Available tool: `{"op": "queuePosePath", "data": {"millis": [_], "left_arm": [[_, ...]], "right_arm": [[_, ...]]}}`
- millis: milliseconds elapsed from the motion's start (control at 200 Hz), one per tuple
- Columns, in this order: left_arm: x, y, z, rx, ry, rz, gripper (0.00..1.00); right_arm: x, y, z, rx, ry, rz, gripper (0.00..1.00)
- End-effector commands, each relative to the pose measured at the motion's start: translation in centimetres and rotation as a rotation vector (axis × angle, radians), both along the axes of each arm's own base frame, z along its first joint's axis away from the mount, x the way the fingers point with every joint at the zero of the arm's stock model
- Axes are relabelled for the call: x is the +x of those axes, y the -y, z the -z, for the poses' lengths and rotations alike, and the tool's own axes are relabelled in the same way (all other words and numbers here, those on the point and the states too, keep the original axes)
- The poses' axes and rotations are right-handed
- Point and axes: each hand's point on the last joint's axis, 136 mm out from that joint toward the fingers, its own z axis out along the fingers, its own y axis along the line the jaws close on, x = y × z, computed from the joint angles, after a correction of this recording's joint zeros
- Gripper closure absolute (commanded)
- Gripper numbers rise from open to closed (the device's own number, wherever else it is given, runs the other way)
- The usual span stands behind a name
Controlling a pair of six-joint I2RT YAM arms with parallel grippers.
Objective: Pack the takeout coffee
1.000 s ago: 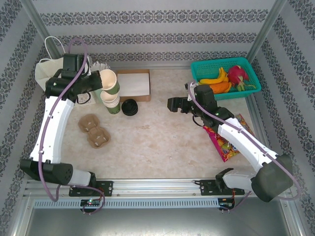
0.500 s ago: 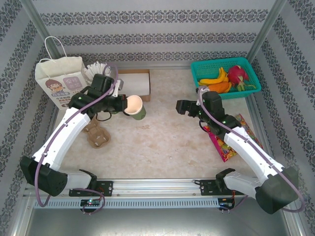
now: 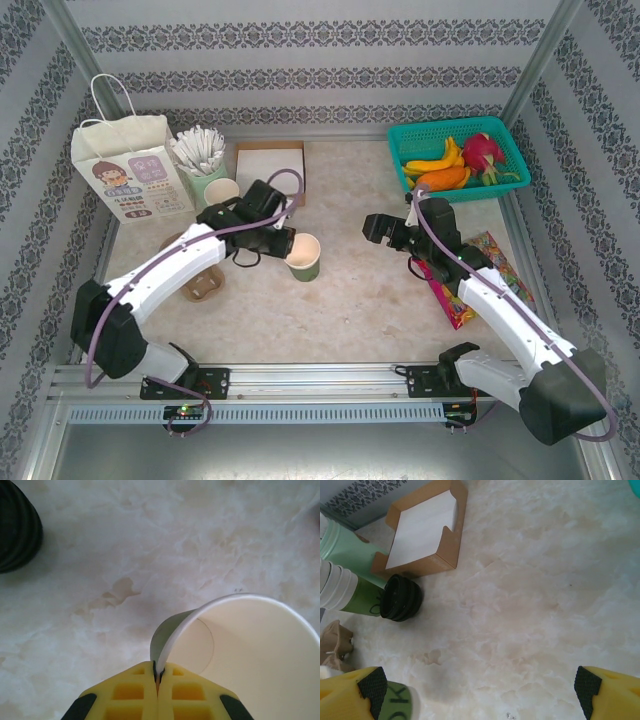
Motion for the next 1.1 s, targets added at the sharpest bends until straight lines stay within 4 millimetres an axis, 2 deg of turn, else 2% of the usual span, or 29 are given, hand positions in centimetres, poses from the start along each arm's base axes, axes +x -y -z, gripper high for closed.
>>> {"op": "queuePosePath", "data": {"millis": [0, 165, 370, 934, 1094], "left_arm": [[0.4, 1.5, 0.5, 0.012, 0.035, 0.034, 0.95], [0.3, 3.1, 2.2, 0.008, 0.006, 0.058, 0.93], [-0.2, 3.9, 3.8, 0.032, -0.025, 0.082, 0.90], [-1.6, 4.4, 4.9, 0.058, -0.012, 0.178, 0.78], [-1.7, 4.4, 4.2, 0.048, 0.003, 0.188, 0.74]], "right_arm": [[0.0, 0.0, 0.0, 0.029, 0.000, 0.020, 0.02], [0.1, -1.0, -0.2, 0.075, 0.009, -0.012, 0.02], [-0.2, -1.8, -0.5, 0.093, 0.026, -0.040, 0.02], [-0.1, -2.9, 0.4, 0.094, -0.016, -0.082, 0.02], [-0.1, -3.3, 0.4, 0.092, -0.021, -0.095, 0.02]]}}
